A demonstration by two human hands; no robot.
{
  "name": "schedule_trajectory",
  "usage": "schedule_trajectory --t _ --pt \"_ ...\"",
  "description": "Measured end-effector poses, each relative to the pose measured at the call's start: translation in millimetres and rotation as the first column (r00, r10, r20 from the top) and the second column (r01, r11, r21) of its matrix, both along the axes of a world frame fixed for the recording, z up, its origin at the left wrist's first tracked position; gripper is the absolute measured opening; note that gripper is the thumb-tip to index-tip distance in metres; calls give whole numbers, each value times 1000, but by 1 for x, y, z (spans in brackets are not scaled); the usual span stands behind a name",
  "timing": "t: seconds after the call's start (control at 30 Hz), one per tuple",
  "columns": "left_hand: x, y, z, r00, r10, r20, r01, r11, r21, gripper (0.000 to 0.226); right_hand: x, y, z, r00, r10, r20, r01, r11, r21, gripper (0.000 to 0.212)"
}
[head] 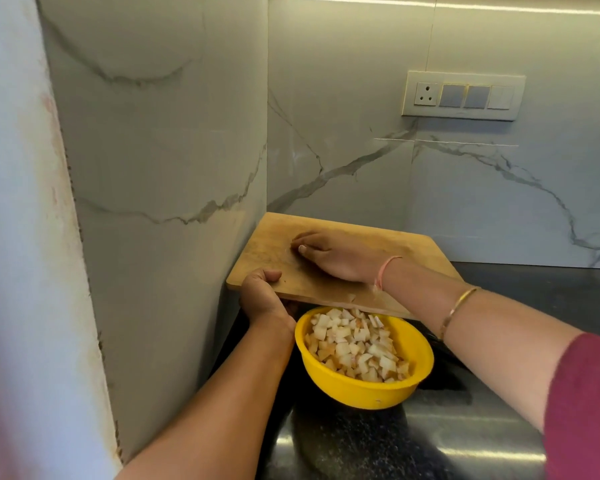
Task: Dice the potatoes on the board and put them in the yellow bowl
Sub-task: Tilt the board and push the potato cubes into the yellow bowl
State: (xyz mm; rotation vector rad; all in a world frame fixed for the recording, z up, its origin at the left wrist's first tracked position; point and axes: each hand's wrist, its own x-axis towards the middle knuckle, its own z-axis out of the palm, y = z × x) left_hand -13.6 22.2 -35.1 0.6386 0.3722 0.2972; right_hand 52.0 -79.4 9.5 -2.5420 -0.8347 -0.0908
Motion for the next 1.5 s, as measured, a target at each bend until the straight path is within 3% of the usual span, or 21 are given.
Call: schedule_trajectory --t 0.27,0.5,0.77,0.8,0.87,0.93,1.07,1.13,1.2,1.33,1.5 --pt "-7 -3 1 1000 17 -4 -17 1000 -14 19 -68 -50 -27 969 245 -31 -243 968 64 35" --pt "-5 -5 -1 1000 29 -8 -28 999 17 11 -102 -69 -33 935 343 -85 -319 922 221 37" --pt "-5 -5 0 999 37 12 -37 999 15 14 -103 -61 -22 944 111 310 -236 884 403 12" --pt "-4 -4 -1 999 32 11 -32 999 19 14 -104 -60 -22 946 104 308 -219 904 368 14" --pt "-3 -4 -1 1000 16 4 -16 1000 25 14 -106 -60 -20 974 160 162 -196 952 235 31" --pt "-1 -4 -3 1000 11 -7 -11 1000 27 14 -104 -62 -14 983 176 47 -182 959 218 48" --pt "2 -4 -4 1000 -3 -9 4 999 34 14 -103 -62 -1 994 90 54 -105 905 413 25" --pt "4 -4 -5 1000 -21 -3 21 999 41 15 -102 -61 -1 990 2 141 -62 906 419 17" --pt "6 -4 -7 999 -47 1 47 998 47 17 -101 -62 -4 992 -32 126 -20 918 397 13" --pt "9 -4 -10 997 -82 -2 81 994 71 15 -98 -63 -18 997 -74 24 61 935 349 34" --pt "10 -8 -12 993 -112 -27 115 985 126 19 -105 -59 -34 995 -103 14 97 971 219 36"
